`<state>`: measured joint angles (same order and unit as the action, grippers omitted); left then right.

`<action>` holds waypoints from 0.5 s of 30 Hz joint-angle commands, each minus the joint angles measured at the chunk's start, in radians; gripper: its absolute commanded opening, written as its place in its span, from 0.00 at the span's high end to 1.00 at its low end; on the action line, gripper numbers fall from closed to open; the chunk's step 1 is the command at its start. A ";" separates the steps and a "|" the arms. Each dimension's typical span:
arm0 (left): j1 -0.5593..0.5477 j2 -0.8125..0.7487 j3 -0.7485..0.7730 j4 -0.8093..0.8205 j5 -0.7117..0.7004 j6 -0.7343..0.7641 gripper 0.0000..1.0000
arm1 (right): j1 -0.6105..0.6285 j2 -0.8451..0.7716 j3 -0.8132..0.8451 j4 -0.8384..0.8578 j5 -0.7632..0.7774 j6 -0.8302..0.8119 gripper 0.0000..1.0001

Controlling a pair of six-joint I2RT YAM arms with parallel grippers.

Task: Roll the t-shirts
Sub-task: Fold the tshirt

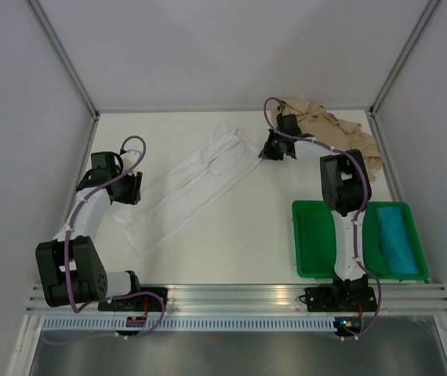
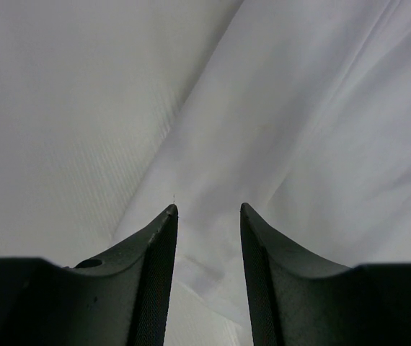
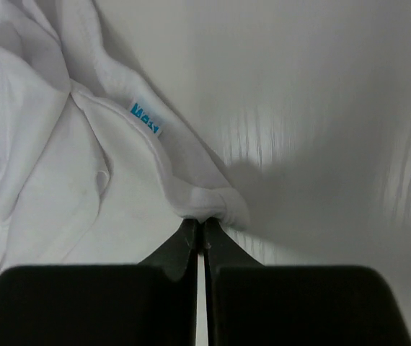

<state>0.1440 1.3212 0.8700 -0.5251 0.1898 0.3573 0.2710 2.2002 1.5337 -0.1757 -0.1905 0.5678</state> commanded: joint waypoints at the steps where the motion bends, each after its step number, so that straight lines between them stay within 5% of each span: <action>1: 0.002 -0.025 0.000 -0.006 0.078 0.034 0.53 | -0.015 0.125 0.198 -0.068 0.010 0.027 1.00; 6: 0.002 -0.004 0.003 -0.024 0.137 0.014 0.53 | -0.016 0.357 0.636 -0.180 0.010 0.082 1.00; 11: 0.002 -0.004 -0.005 -0.024 0.177 0.017 0.53 | -0.016 0.454 0.752 -0.108 0.025 0.172 0.65; 15: 0.000 -0.011 -0.011 -0.026 0.160 0.032 0.53 | -0.016 0.388 0.732 -0.166 0.097 0.107 0.51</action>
<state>0.1436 1.3212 0.8688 -0.5468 0.3214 0.3584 0.2535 2.6305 2.2539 -0.2924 -0.1631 0.6884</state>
